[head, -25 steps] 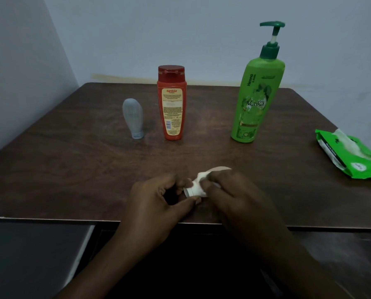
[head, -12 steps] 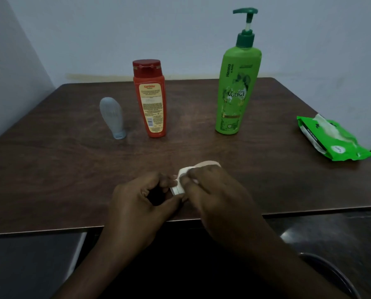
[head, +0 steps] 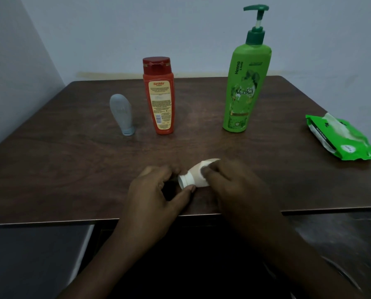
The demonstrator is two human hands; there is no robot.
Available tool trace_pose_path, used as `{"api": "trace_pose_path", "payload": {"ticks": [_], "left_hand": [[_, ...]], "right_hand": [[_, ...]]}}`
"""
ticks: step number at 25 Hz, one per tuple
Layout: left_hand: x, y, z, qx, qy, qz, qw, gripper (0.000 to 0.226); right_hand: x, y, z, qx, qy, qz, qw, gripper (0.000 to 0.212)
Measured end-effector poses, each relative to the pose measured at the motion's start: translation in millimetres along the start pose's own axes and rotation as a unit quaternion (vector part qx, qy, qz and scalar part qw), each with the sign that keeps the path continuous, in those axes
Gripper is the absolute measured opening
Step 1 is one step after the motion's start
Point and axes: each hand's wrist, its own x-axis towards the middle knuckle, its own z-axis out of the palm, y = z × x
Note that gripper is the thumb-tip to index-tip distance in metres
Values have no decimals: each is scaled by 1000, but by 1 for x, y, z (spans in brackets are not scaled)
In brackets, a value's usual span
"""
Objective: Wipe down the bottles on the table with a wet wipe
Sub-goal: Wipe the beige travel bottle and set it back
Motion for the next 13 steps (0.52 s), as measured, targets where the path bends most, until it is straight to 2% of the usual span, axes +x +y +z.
{"api": "trace_pose_path", "payload": {"ticks": [2, 4, 8, 10, 13], "left_hand": [[-1, 0, 0, 4, -9, -3, 1000, 32], [-1, 0, 1, 20, -14, 4, 1000, 35], [1, -1, 3, 32, -7, 12, 999, 28], [0, 0, 4, 27, 2, 8, 1000, 23], [-2, 2, 4, 10, 2, -2, 1000, 21]], "right_hand": [[-2, -14, -4, 31, -11, -53, 998, 37], [-2, -6, -3, 29, -20, -64, 997, 36], [3, 47, 4, -16, -23, 46, 999, 29], [5, 50, 6, -16, -11, 75, 997, 27], [4, 14, 4, 13, 9, 3, 1000, 32]]}}
